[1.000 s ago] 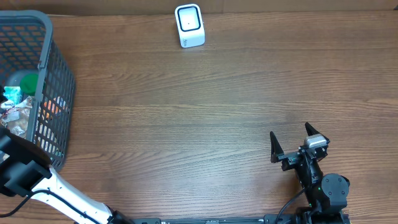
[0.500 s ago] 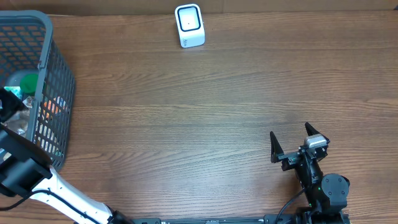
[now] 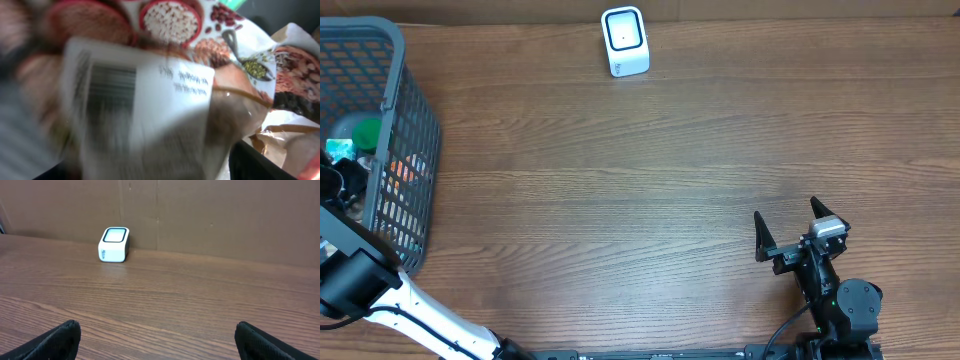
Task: Scan the item barcode
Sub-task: 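Grasp the clear snack bag with barcode label using the left gripper, then lift the snack bag out and carry it toward the white scanner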
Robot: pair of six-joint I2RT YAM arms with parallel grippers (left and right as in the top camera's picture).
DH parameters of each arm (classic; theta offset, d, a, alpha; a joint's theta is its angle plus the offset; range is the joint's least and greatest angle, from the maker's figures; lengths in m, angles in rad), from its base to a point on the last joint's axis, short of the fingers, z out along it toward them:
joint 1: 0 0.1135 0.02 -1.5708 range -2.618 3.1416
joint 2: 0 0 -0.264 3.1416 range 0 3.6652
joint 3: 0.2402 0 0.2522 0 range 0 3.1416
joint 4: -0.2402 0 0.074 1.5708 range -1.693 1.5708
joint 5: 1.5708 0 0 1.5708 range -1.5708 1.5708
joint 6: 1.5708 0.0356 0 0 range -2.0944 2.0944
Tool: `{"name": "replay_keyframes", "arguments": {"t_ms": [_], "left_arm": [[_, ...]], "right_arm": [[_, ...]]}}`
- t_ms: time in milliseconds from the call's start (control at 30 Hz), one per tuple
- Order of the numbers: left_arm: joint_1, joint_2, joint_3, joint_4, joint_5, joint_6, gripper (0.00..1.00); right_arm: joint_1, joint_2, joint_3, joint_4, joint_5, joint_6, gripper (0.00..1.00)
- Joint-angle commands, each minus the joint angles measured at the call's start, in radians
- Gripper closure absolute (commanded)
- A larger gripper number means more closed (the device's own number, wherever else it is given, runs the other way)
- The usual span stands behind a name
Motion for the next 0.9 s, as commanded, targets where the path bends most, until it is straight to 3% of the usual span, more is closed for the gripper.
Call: {"name": "replay_keyframes", "arguments": {"t_ms": [0, 100, 233, 300, 600, 867], "left_arm": [[0.004, -0.023, -0.061, 0.037, 0.03, 0.031, 0.4], [0.004, -0.023, -0.101, 0.076, 0.03, 0.031, 0.48], [0.004, -0.023, -0.12, 0.095, 0.03, 0.031, 0.78], [0.004, -0.023, -0.119, 0.096, 0.03, 0.031, 0.85], [0.004, -0.029, -0.107, 0.071, 0.033, 0.013, 0.95], [0.001, -0.109, 0.008, -0.063, 0.098, -0.008, 0.96]], "right_arm": [[0.004, -0.012, 0.001, 0.003, -0.006, -0.001, 0.0], [0.004, -0.012, 0.001, 0.004, -0.005, -0.001, 0.0], [0.004, -0.012, 0.0, 0.003, -0.006, -0.001, 0.0], [0.004, -0.012, 0.001, 0.003, -0.006, -0.001, 0.0], [0.004, -0.012, 0.001, 0.003, -0.006, -0.001, 0.0], [0.004, -0.012, 0.001, 0.003, -0.005, -0.001, 0.0]]}}
